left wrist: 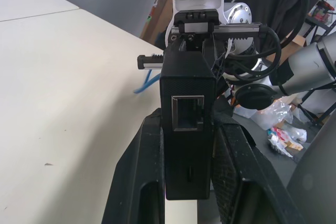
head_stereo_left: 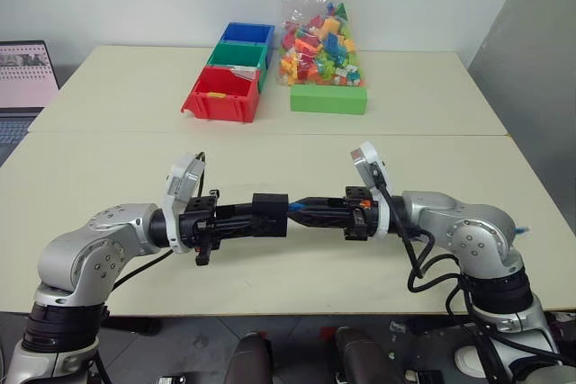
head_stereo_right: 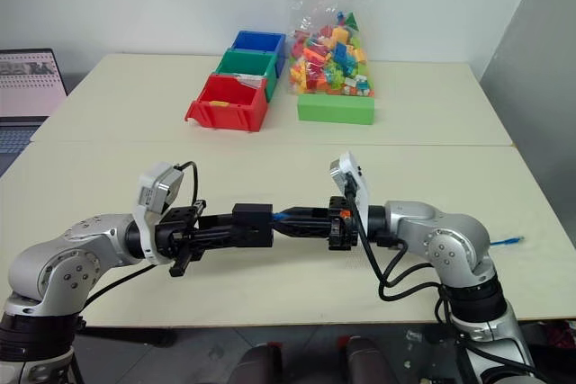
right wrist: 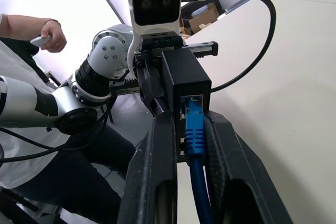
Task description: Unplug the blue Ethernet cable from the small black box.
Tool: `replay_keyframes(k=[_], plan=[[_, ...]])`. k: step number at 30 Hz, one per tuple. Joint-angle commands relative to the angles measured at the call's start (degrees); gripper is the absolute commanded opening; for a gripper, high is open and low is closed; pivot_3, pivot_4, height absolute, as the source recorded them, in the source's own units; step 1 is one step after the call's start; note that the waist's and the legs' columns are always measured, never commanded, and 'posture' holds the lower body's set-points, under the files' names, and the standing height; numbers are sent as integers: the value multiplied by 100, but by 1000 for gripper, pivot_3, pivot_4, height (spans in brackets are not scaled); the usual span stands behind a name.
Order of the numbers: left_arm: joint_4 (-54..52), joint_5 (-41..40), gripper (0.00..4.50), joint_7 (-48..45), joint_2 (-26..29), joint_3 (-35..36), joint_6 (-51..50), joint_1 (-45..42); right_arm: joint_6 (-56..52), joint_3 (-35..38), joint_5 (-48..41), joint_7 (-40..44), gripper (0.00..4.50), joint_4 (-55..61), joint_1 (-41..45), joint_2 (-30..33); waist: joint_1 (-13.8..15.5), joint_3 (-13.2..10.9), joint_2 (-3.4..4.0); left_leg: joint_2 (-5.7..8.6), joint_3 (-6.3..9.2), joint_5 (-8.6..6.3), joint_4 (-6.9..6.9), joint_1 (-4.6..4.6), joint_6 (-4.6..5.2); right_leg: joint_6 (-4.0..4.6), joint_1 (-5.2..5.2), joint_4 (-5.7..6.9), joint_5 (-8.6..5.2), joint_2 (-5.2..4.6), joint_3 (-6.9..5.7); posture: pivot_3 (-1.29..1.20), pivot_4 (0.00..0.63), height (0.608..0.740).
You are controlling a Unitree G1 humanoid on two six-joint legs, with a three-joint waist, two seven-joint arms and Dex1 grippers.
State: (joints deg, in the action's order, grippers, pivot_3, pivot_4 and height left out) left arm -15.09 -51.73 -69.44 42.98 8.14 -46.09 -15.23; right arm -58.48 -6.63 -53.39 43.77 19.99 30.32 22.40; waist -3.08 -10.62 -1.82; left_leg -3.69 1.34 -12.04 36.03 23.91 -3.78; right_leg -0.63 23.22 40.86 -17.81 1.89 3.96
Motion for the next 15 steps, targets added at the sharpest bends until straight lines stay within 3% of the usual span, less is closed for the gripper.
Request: replay_keyframes(k=[1, 6, 9, 11, 15], plan=[[-173, -90, 777, -62, 63, -17, -11, -53, -84, 139, -184, 77, 366, 52, 114, 69, 0, 0, 0, 0, 0, 0, 0, 0, 0, 0, 0, 0, 0, 0, 0, 0, 150, 740], [-172, -83, 777, -106, 76, -23, -14, -31, -141, 141, -242, 182, 320, 17, 169, 133, 0, 0, 0, 0, 0, 0, 0, 0, 0, 0, 0, 0, 0, 0, 0, 0, 150, 740], [-181, -94, 777, -92, 57, -24, -20, -32, -184, 169, -347, 185, 26, 25, 189, 101, -3, 0, 0, 0, 0, 0, -1, 0, 0, 0, 1, -1, 0, 1, 1, 0, 150, 740], [-179, -99, 777, -82, 41, -29, -23, -39, -207, 195, -396, 144, 732, 37, 180, 51, -3, 0, 0, 0, 0, 0, -1, 0, 0, 0, 1, -2, 0, 1, 1, 0, 150, 740], [-196, -114, 777, -70, 33, -30, -32, -26, -233, 185, -435, 74, 1612, 192, 75, 26, -3, 0, 0, 0, 0, 0, -1, 1, 0, 0, 1, -2, 0, 1, 1, 0, 150, 740]])
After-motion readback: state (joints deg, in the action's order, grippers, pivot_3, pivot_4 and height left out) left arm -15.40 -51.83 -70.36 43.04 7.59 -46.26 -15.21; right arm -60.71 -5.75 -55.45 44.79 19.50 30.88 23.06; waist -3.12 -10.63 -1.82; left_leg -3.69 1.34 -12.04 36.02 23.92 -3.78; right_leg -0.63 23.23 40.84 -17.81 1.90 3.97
